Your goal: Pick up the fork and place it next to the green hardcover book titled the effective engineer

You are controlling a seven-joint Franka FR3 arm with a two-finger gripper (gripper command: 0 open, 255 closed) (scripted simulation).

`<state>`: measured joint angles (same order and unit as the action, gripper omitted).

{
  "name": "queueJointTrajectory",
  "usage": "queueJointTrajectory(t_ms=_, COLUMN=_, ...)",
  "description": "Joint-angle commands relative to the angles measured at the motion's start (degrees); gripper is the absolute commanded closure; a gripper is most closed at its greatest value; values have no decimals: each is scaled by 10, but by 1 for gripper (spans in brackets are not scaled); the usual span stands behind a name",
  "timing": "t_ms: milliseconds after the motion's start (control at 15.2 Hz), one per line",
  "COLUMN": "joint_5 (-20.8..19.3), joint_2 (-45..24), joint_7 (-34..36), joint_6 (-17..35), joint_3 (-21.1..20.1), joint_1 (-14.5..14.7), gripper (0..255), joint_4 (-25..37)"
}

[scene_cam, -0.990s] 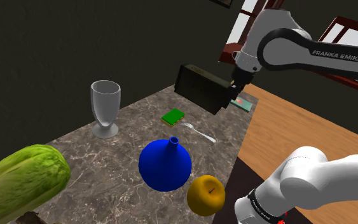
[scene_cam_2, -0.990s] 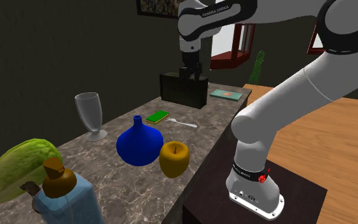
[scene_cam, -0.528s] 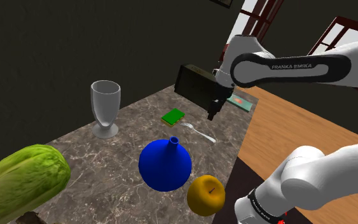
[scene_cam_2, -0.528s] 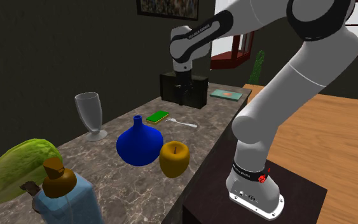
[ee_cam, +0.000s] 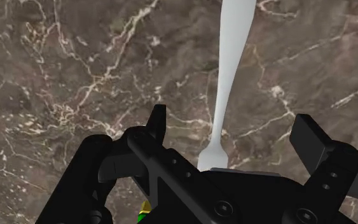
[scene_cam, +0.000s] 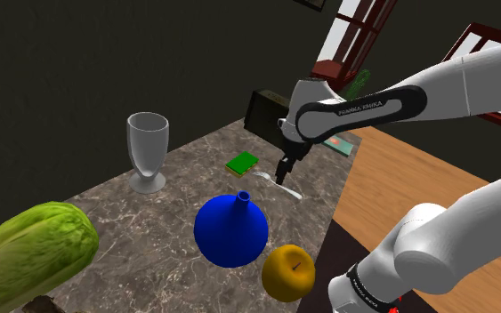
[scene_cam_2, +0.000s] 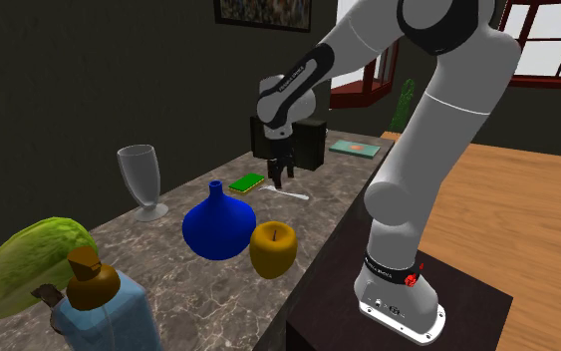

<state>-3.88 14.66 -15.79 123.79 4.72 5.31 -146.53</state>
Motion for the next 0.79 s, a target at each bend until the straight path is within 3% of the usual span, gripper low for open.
queueJointTrajectory(t_ms=0, joint_5=1, joint_2=-16, joint_7=-1, joint_6=20, joint_3=0, joint_1=1, gripper=0, joint_4=-5)
queueJointTrajectory(t_ms=330, joint_5=0, joint_2=-38, joint_7=-1, joint_6=61, joint_3=2, joint_1=0, gripper=0, joint_4=-24)
queueJointTrajectory(t_ms=726, joint_5=0, joint_2=-38, joint_7=-1, joint_6=61, joint_3=2, joint_1=0, gripper=0, joint_4=-24)
